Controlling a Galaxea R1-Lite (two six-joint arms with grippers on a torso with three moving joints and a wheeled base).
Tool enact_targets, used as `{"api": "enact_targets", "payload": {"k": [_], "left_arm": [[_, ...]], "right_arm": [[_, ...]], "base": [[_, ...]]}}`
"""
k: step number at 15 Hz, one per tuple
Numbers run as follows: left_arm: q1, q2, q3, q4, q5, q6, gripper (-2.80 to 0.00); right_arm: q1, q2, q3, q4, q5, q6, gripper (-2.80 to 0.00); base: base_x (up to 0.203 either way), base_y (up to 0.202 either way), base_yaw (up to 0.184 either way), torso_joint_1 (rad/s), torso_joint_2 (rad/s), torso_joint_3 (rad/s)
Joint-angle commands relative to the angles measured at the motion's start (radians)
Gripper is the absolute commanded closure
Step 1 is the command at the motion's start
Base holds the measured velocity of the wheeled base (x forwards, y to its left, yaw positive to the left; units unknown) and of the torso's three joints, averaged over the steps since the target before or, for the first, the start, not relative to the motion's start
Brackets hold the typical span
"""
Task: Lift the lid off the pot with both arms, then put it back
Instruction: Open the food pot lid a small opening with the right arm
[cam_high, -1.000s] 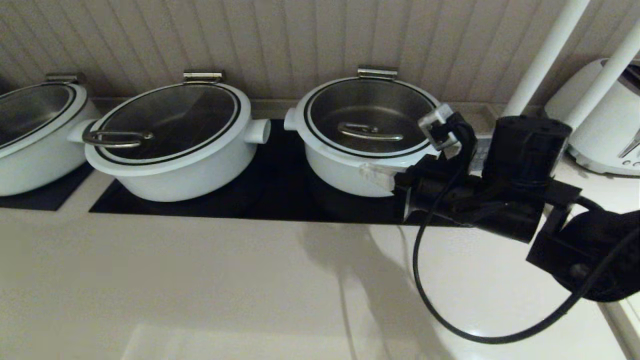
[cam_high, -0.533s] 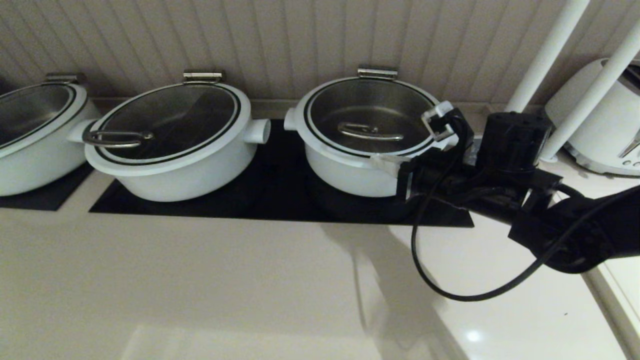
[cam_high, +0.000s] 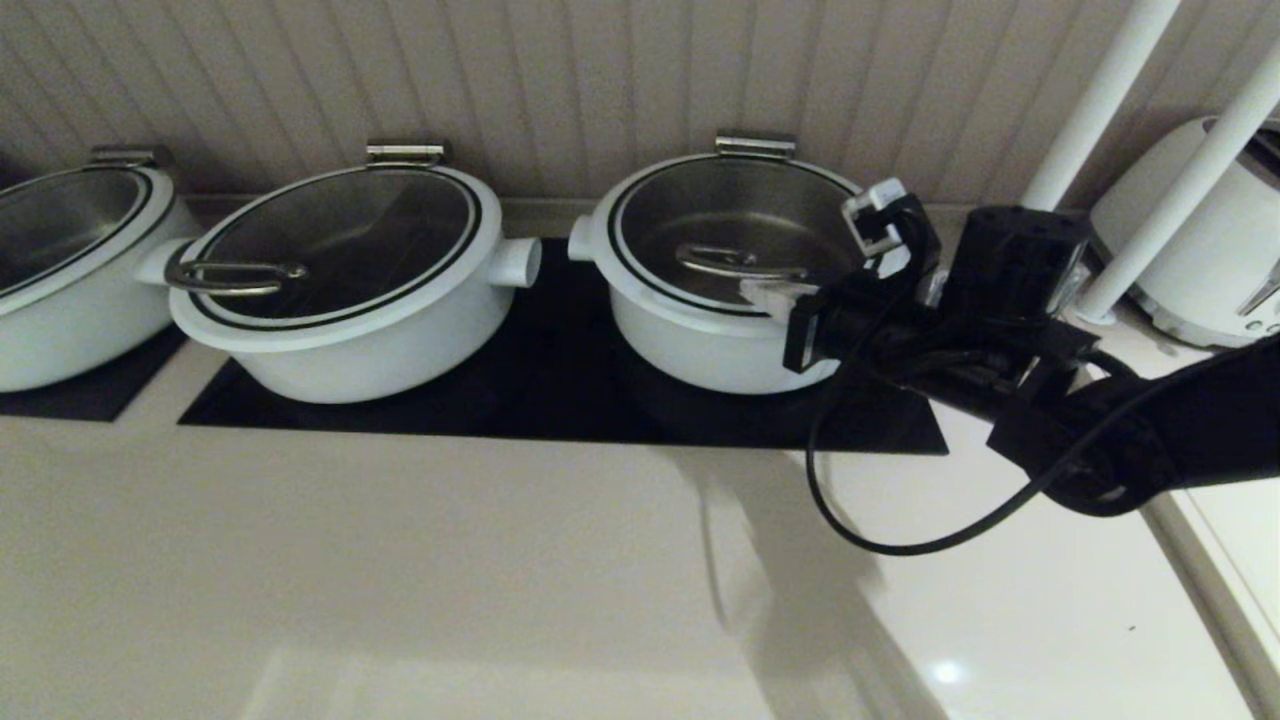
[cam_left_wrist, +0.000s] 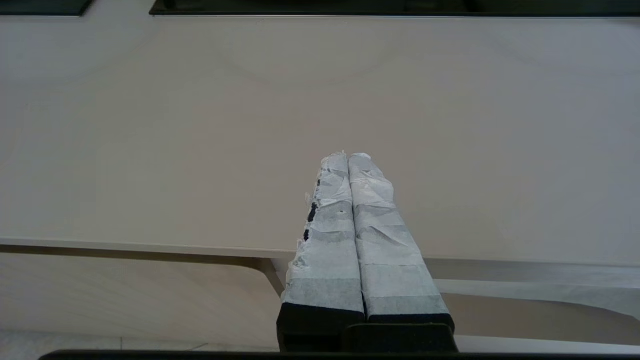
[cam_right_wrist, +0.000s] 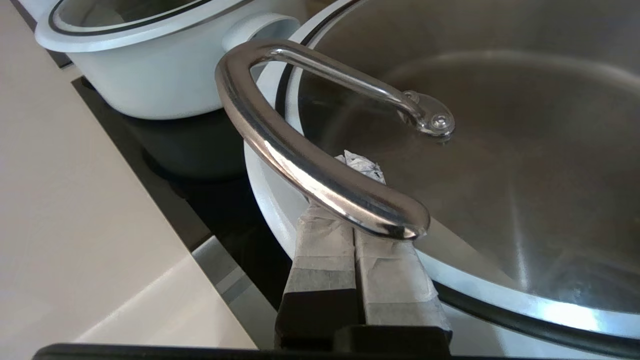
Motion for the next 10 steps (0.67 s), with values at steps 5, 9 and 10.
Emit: {"api": "enact_targets", "payload": {"k": [5, 9, 10], "left_arm": [[0.0, 0.0, 0.0, 0.0, 0.0, 0.0, 0.0], [0.0, 0.0, 0.0, 0.0, 0.0, 0.0, 0.0], [0.0, 0.0, 0.0, 0.0, 0.0, 0.001, 0.0]], "right_arm": [[-0.001, 0.054, -0.073, -0.063, -0.052, -0.002, 0.0], [-0.001, 0.051, -0.092, -0.073, -0.062, -0.002, 0.0], [-0.001, 0.045, -0.092, -0.071, -0.061, -0.002, 0.0]], "base": [[0.0, 0.0, 0.0, 0.0, 0.0, 0.0], [0.0, 0.0, 0.0, 0.0, 0.0, 0.0], [0.0, 0.0, 0.0, 0.0, 0.0, 0.0]]}}
